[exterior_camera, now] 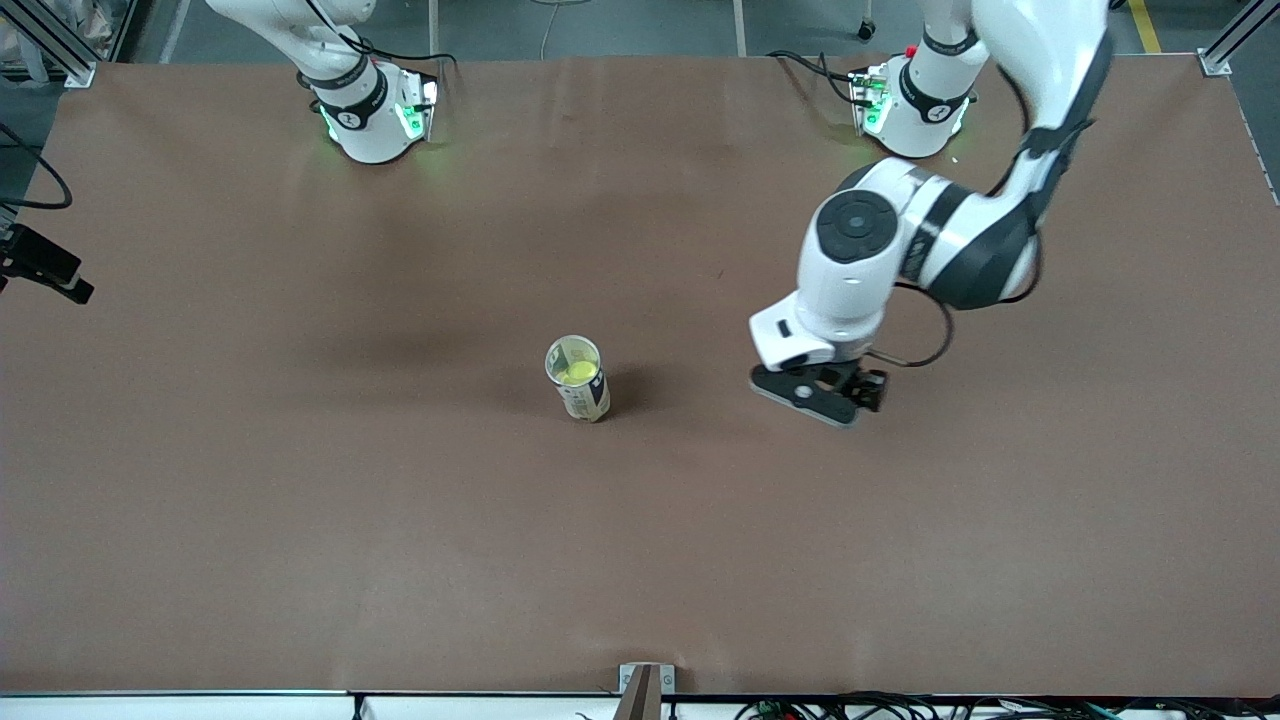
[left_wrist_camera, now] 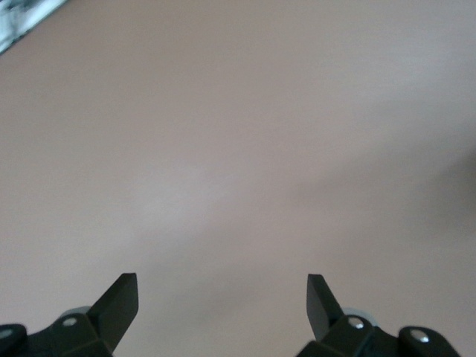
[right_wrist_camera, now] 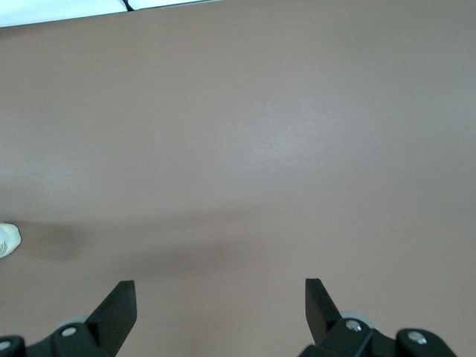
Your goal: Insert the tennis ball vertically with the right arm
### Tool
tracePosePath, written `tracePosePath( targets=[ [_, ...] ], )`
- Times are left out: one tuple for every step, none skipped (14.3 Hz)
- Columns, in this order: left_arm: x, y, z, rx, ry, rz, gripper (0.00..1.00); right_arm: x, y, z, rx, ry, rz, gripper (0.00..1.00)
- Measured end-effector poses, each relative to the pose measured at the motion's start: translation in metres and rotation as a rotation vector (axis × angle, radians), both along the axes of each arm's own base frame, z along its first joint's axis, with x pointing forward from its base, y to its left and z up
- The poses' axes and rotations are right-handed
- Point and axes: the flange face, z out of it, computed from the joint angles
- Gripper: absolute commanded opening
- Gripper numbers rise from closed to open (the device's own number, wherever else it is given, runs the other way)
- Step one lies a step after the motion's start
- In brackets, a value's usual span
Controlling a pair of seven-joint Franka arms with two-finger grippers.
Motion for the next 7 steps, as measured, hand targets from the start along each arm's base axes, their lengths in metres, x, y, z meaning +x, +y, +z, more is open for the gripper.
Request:
tracePosePath(
  targets=[
    [0.010,0.018,0.022,0.013,0.002,0.045,1.00,0.000,0.000,0.001,-0.001,-0.005,0.000,1.00],
    [0.021,0.038,0.043,0.015,-0.007,0.088,1.00,0.001,0.000,0.001,-0.001,-0.009,0.000,1.00],
    [0.030,0.061,0.062,0.011,-0.025,0.132,1.00,0.001,0.000,0.002,-0.002,-0.013,0.000,1.00],
    [0.038,0.085,0.081,0.000,-0.046,0.172,1.00,0.001,0.000,0.002,-0.002,-0.015,0.000,1.00],
    [0.041,0.106,0.099,-0.028,-0.062,0.213,1.00,0.001,0.000,0.003,-0.002,-0.017,0.000,1.00],
    [0.042,0.125,0.117,-0.071,-0.067,0.256,1.00,0.001,0.000,0.003,-0.002,-0.018,0.000,1.00],
    [0.040,0.143,0.134,-0.120,-0.067,0.301,1.00,0.001,0.000,0.003,-0.002,-0.019,0.000,1.00]
  ],
)
